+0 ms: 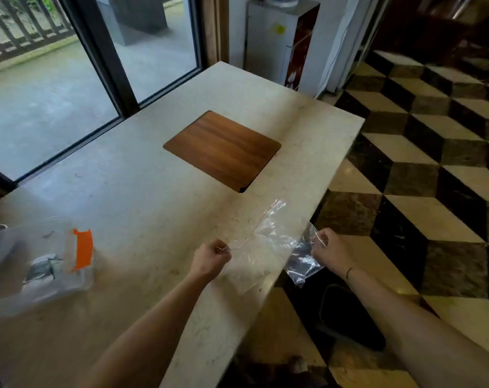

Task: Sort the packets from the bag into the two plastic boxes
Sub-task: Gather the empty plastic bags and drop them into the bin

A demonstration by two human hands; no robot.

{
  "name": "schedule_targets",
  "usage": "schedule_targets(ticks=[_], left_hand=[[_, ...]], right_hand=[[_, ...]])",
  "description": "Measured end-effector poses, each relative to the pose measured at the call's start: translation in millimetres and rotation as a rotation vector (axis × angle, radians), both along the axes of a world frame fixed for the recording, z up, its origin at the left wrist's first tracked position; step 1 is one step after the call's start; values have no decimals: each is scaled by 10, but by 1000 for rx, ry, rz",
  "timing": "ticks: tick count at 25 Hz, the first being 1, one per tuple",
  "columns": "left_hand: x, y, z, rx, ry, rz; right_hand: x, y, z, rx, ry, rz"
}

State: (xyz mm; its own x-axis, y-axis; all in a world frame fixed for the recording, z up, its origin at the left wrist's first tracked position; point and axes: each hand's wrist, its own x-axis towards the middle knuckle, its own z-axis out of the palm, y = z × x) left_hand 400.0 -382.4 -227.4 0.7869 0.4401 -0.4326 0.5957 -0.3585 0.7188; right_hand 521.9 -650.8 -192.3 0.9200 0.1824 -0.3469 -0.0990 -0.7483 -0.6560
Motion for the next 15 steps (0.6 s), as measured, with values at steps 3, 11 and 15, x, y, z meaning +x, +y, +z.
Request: schedule_targets(ticks=[3,11,15], left_hand=[[260,-335,79,7,-18,-75],[770,-1589,254,144,-40,-276],[970,-2267,314,157,-55,-310]], right_hand=[[3,-425,105,16,-27,-99],[-71,-1858,302,-76,-46,-276],[-84,-2606,277,-136,8,-307]])
